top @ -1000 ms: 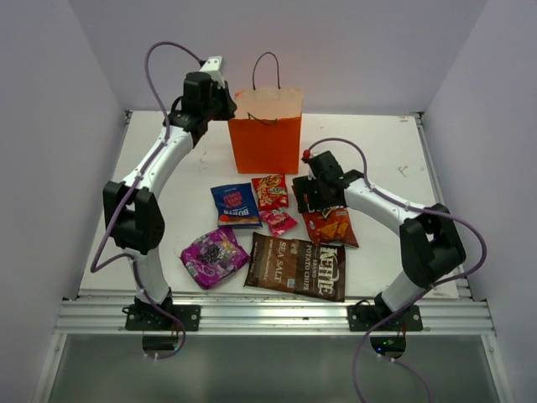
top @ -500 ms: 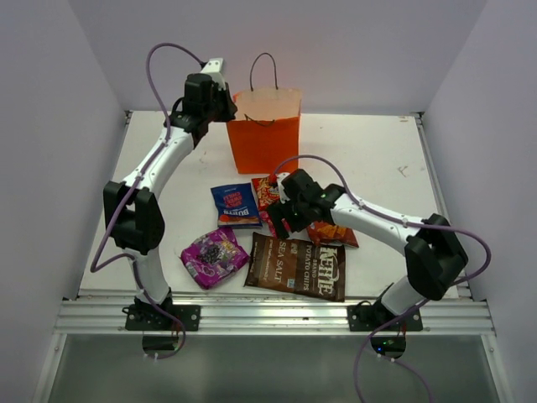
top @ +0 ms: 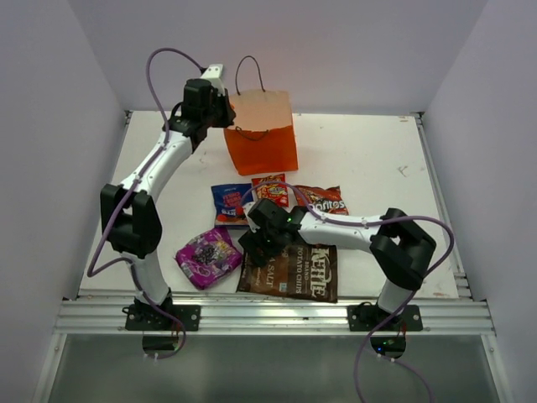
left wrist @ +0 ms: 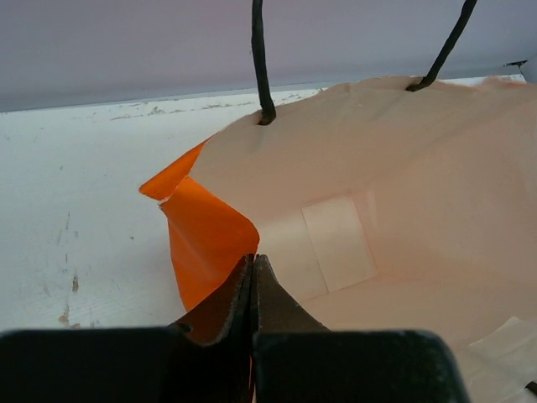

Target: Place the snacks into the paper bag

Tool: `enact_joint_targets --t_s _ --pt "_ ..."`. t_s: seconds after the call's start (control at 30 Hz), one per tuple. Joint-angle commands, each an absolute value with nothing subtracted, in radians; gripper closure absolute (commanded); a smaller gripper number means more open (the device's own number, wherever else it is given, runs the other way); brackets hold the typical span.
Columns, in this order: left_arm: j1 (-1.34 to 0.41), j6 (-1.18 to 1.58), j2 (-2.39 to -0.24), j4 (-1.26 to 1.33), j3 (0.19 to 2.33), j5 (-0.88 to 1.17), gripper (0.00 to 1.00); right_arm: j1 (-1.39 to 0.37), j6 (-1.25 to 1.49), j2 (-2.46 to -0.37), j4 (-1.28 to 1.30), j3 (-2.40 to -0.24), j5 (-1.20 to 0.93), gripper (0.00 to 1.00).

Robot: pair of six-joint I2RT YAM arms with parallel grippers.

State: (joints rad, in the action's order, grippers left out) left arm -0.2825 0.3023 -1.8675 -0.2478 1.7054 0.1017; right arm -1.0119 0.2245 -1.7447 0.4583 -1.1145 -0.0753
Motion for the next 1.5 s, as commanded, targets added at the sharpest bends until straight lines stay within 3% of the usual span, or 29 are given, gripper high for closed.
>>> enact_joint_targets --t_s 0.0,0.03,0.07,0.13,0.17,0.27,0.3,0.57,0.83,0.97,1.1,1.2,1.47 --pt "-0.287 0.278 -1.825 -0.273 1.669 0.115 1.0 -1.04 0.258 -1.848 0.437 -1.065 -0.025 0.19" --pt "-0.287 0.278 -1.824 -0.27 1.666 0.115 1.0 -1.04 0.264 -1.87 0.427 -1.042 -0.018 0.2" --pt "-0.287 0.275 -1.821 -0.27 1.661 0.115 1.0 -1.042 0.265 -1.878 0.42 -1.031 -0.018 0.32" --pt "-0.287 0.267 -1.815 -0.27 1.658 0.114 1.0 -1.042 0.267 -1.893 0.41 -1.002 -0.012 0.47" --pt "-0.287 0.264 -1.812 -0.27 1.657 0.114 1.0 -1.04 0.265 -1.901 0.403 -0.993 -0.003 0.63" --pt "-0.287 0.261 -1.806 -0.275 1.657 0.114 1.0 -1.042 0.265 -1.916 0.4 -0.979 -0.003 0.82" --pt "-0.287 0.259 -1.804 -0.273 1.657 0.114 1.0 -1.042 0.267 -1.917 0.405 -0.986 -0.003 1.0" --pt "-0.287 0.287 -1.812 -0.265 1.692 0.121 1.0 -1.043 0.265 -1.706 0.63 -1.048 0.126 1.0" --pt "-0.287 0.333 -1.839 -0.25 1.746 0.129 1.0 -1.042 0.316 -1.384 1.11 -1.454 0.237 1.0" --pt "-0.287 0.351 -1.845 -0.241 1.769 0.137 1.0 -1.042 0.301 -1.359 1.221 -1.647 0.514 1.0" --pt "-0.287 0.353 -1.858 -0.236 1.787 0.161 1.0 -1.016 0.197 -1.336 1.074 -1.695 0.751 1.0" --pt "-0.287 0.364 -1.87 -0.232 1.792 0.175 1.0 -0.942 0.072 -1.331 0.803 -1.678 0.825 1.0" --pt "-0.287 0.361 -1.884 -0.245 1.789 0.178 1.0 -0.759 -0.119 -1.508 0.283 -1.834 0.746 1.0"
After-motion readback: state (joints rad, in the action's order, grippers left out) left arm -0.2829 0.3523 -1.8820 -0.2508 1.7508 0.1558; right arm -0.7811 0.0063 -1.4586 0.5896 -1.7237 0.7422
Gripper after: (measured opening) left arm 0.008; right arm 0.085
